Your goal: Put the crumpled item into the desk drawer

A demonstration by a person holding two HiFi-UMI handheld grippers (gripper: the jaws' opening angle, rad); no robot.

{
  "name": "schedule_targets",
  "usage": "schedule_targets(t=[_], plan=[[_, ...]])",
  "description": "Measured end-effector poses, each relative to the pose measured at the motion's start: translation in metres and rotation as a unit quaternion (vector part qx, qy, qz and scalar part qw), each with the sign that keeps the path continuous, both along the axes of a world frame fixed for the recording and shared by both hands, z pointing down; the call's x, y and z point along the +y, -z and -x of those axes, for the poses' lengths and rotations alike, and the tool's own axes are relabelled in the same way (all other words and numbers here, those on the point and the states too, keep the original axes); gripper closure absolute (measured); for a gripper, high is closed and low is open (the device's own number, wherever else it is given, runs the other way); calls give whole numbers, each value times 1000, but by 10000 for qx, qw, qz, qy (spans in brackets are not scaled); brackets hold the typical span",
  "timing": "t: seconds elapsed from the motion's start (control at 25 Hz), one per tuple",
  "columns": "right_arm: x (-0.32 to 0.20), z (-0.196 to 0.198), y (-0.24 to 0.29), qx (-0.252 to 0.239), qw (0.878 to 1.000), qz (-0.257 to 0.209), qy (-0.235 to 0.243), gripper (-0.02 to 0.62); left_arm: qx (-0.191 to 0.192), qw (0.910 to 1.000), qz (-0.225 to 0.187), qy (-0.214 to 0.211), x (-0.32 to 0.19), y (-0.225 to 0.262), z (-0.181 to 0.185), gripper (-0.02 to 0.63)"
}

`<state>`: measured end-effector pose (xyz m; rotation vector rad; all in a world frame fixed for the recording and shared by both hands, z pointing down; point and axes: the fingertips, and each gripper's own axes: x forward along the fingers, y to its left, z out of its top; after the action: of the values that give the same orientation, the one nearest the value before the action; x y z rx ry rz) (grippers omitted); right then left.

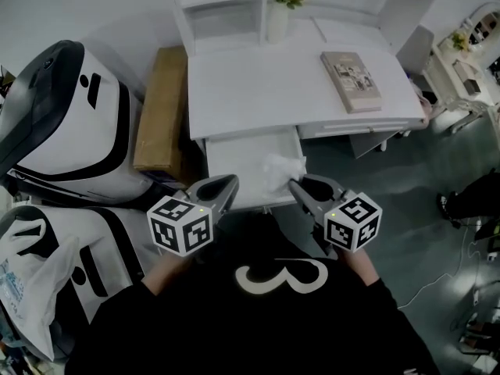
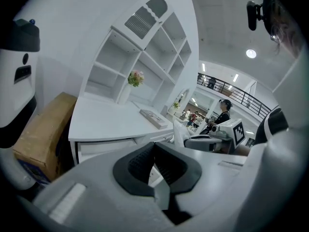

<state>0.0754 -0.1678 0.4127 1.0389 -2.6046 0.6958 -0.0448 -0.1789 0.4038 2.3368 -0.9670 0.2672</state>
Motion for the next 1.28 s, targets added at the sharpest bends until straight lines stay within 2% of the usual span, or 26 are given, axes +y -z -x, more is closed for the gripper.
schedule_targets(t=[0.48,0.72,1.28], plan=[[-92,13,-50,435,9963,494,560,551,-103,9980,436,442,-72,-40,17,597],[-117,20,-84,783,9906,736,846,551,-177,9956,677,625,-93,-63,27,597],[-143,36,-188,1588,9658,1436,1465,551,-332,9901,920,1004,-119,-94,56,597]])
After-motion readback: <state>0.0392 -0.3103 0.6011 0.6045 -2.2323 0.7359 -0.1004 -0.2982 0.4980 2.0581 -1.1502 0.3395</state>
